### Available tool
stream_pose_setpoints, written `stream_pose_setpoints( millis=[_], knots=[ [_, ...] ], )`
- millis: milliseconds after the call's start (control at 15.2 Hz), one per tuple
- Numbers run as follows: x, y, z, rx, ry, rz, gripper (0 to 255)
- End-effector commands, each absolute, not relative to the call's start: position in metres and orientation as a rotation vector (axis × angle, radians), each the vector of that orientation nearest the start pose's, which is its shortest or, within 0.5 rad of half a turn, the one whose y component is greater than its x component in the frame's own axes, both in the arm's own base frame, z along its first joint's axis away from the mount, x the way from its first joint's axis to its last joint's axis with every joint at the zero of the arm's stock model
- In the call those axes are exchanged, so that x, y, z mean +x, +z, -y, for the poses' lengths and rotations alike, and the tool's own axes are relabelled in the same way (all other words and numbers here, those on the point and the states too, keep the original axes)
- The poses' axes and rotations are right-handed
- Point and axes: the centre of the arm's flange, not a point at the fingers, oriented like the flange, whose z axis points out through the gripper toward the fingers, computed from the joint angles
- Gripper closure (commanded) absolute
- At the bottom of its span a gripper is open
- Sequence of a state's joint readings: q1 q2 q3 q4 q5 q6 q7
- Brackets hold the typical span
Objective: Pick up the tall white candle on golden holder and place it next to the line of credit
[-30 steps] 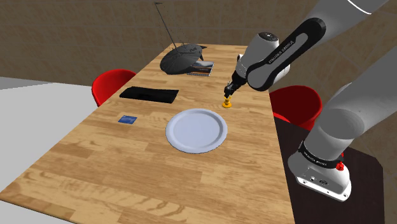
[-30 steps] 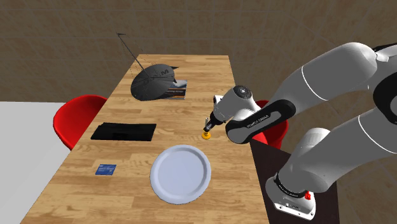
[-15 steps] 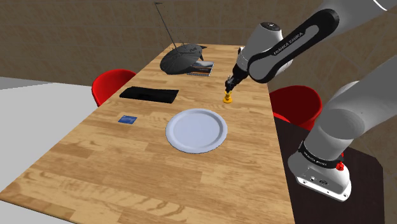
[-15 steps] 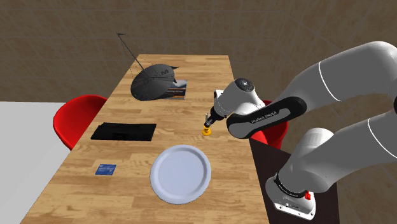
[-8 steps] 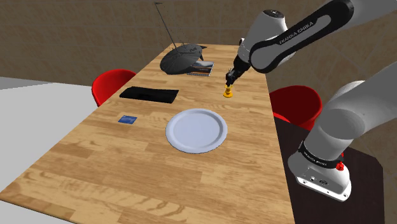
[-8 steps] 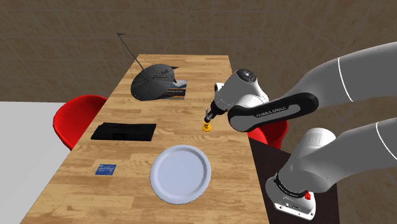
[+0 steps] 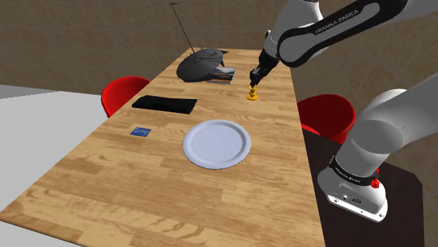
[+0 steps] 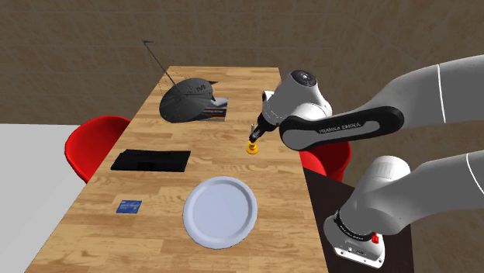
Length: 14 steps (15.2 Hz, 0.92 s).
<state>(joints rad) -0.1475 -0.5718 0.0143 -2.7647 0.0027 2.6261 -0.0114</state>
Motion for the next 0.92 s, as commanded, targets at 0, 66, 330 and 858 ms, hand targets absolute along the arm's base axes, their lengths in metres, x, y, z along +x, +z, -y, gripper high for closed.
stream_pose_setpoints(
  millis=[0, 66, 330, 858],
  knots=[
    [0.379, 0.438, 0.05, -3.099, -0.68, -0.193, 255],
    [0.379, 0.443, 0.05, -3.099, -0.68, -0.193, 255],
    [0.379, 0.464, 0.05, -3.099, -0.68, -0.193, 255],
    [0.379, 0.506, 0.05, -3.099, -0.68, -0.193, 255]
  ],
)
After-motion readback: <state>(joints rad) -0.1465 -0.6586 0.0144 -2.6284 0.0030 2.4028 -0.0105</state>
